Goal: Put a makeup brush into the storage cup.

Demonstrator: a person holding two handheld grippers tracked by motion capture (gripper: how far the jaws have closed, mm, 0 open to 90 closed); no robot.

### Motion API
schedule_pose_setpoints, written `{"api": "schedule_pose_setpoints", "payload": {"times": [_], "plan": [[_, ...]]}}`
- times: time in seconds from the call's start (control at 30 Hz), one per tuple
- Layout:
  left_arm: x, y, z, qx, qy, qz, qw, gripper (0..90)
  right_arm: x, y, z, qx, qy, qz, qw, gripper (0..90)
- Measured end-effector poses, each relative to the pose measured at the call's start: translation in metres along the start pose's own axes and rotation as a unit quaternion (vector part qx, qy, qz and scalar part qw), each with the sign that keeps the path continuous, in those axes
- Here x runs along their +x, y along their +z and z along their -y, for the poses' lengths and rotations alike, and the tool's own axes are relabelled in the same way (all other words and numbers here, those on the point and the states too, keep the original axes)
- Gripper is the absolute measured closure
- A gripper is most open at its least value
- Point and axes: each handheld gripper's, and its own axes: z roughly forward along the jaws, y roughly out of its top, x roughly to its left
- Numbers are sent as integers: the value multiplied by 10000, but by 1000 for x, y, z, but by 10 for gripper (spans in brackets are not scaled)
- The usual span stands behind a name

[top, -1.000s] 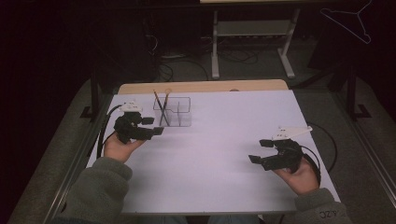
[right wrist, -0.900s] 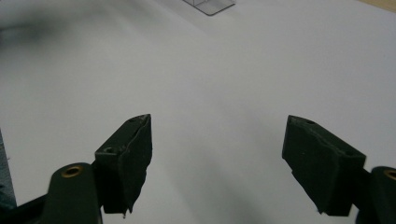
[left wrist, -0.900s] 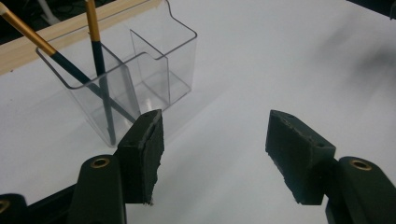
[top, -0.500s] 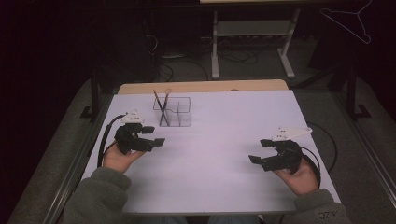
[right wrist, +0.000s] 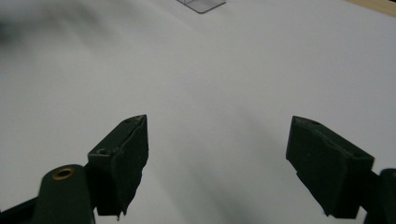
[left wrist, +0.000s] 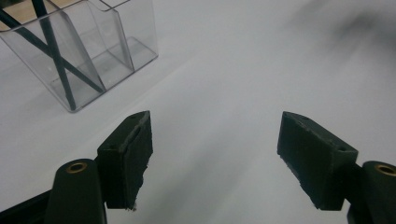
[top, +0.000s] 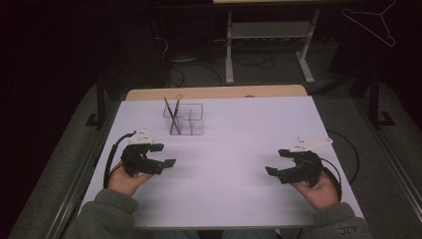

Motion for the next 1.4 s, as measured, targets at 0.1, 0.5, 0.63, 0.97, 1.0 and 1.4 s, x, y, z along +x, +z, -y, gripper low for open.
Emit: {"api": "schedule_pose_setpoints", "payload": {"times": [0.1, 0.5, 0.63, 0.97, 1.0, 1.4], "plan": [[-3, -2, 5, 25, 5, -11, 10000, 253, 0, 1, 3, 54, 16, 14, 10000, 194], [-18, -9, 24, 41, -57, -6, 10000, 216, 1, -1, 8, 8, 85, 116, 9999, 182], [-22, -11, 31, 54, -47, -15, 10000, 215, 1, -2, 9, 14, 85, 146, 9999, 178], [-25, -15, 45, 15, -101, -28, 9999, 209, 0, -4, 15, 18, 116, 169, 9998, 174], [-25, -15, 46, 27, -113, -12, 9999, 208, 0, -4, 16, 9, 146, 176, 9997, 173], [-29, -20, 53, 29, -83, 0, 10000, 191, -1, -7, 25, 17, 249, 219, 9994, 162]]}}
